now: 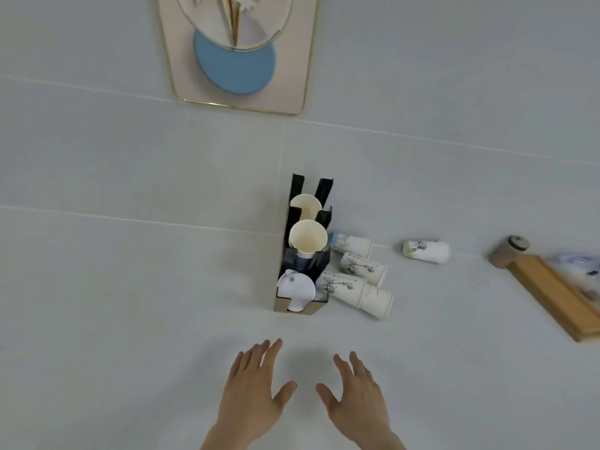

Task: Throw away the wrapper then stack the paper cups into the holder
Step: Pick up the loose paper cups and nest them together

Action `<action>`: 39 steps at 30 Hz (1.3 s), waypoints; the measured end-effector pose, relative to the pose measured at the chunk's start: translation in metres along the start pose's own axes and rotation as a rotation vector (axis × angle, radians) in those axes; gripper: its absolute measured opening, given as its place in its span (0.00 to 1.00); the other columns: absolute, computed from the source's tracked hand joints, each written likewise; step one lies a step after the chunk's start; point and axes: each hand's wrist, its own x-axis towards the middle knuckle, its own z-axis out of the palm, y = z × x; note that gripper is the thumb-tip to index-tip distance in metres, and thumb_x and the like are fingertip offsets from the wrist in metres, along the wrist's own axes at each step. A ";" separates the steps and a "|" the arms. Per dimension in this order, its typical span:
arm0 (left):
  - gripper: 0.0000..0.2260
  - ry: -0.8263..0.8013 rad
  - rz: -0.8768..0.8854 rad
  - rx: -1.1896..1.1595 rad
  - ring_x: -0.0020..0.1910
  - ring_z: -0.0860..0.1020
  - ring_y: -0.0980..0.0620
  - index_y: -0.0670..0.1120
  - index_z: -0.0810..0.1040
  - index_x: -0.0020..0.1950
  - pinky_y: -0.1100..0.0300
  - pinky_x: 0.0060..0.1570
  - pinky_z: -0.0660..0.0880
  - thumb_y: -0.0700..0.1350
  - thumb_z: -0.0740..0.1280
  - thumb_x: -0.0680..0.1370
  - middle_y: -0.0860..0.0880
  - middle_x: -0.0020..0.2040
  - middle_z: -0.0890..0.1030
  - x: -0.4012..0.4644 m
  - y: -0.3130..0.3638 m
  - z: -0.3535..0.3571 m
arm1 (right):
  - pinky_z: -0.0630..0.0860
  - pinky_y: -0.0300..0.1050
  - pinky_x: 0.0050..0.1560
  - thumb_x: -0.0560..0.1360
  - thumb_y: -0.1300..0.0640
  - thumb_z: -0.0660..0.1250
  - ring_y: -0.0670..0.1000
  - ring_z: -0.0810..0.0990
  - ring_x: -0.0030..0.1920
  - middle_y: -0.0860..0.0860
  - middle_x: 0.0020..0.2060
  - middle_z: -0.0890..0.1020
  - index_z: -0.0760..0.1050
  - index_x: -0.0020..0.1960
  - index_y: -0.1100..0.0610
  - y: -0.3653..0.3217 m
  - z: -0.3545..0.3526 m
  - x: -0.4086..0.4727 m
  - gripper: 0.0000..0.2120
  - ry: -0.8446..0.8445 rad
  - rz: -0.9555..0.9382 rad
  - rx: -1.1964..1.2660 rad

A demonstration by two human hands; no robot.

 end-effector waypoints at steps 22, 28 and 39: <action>0.43 0.014 0.085 0.238 0.81 0.52 0.49 0.56 0.49 0.82 0.52 0.79 0.50 0.49 0.73 0.75 0.54 0.82 0.55 0.228 0.194 0.050 | 0.75 0.45 0.56 0.75 0.39 0.69 0.52 0.82 0.57 0.49 0.56 0.75 0.74 0.68 0.50 0.160 -0.104 0.179 0.25 0.035 0.217 0.517; 0.47 -0.093 0.144 0.398 0.82 0.48 0.47 0.55 0.46 0.82 0.48 0.81 0.43 0.42 0.75 0.73 0.53 0.83 0.53 0.267 0.183 0.053 | 0.77 0.44 0.54 0.75 0.43 0.72 0.51 0.83 0.53 0.49 0.53 0.80 0.79 0.55 0.45 0.157 -0.093 0.198 0.12 0.032 0.208 0.554; 0.35 -0.011 0.011 0.131 0.63 0.72 0.50 0.58 0.66 0.70 0.55 0.63 0.70 0.56 0.76 0.65 0.55 0.63 0.69 0.239 0.185 0.086 | 0.77 0.52 0.46 0.76 0.56 0.62 0.54 0.77 0.49 0.47 0.44 0.77 0.76 0.43 0.54 0.167 -0.126 0.195 0.05 0.526 0.164 0.759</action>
